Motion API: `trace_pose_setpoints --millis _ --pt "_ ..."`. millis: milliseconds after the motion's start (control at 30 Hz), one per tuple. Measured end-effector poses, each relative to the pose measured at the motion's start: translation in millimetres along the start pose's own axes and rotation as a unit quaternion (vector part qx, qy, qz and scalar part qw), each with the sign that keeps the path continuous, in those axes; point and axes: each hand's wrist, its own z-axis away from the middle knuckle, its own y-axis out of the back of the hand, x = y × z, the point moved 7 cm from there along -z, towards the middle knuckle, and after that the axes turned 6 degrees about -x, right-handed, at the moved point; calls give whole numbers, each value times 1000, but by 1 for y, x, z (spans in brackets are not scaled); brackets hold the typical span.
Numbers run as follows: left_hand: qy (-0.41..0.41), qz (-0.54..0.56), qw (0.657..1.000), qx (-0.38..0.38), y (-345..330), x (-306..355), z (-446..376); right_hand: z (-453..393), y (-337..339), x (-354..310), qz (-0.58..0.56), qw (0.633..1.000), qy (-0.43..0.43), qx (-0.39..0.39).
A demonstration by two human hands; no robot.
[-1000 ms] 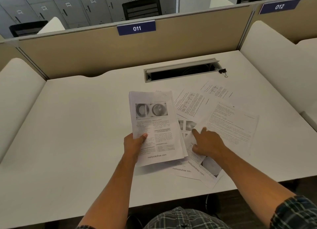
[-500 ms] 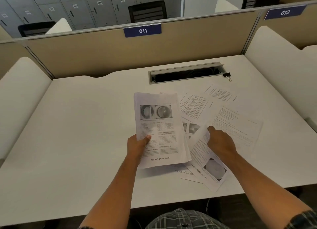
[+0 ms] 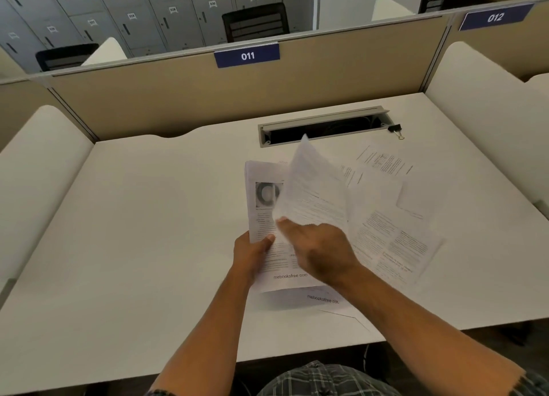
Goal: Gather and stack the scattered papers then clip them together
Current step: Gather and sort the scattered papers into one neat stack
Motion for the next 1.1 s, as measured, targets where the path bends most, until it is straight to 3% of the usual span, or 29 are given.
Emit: trace_pose_setpoints --millis 100,167,233,300,367,467,533,600,700,733,933,1033,1100 --pt "-7 -15 999 -27 -7 5 2 1 -24 -13 -40 994 1 -101" --pt "-8 -5 999 -43 -8 7 1 8 -46 -12 -103 966 -4 -237" --pt "-1 23 997 -69 -10 7 0 17 -54 -6 -158 938 -11 -309" --pt "6 31 997 -77 -10 8 1 19 -43 9 -225 932 -50 -279" --pt "14 45 996 -73 -9 7 1 18 -24 33 -245 942 -131 -189" --pt "19 65 995 -77 -9 6 2 25 2 77 -107 950 -291 -35" --pt "17 75 994 -83 -10 8 2 41 5 108 -110 898 -426 -16" --pt "11 80 992 -92 -10 11 2 60 -8 132 -246 806 -536 -47" --pt "4 61 993 -98 -12 17 4 71 -36 135 -569 615 -545 -30" --pt "1 50 994 -99 -13 21 6 71 -41 133 -607 595 -527 -22" --pt "3 6 997 -74 -22 45 16 60 -51 123 -600 639 -481 8" --pt "-22 43 991 -125 -29 61 19 49 -44 119 -605 656 -451 19" --pt "-71 7 988 -134 -25 75 21 39 -35 115 -610 672 -419 28"
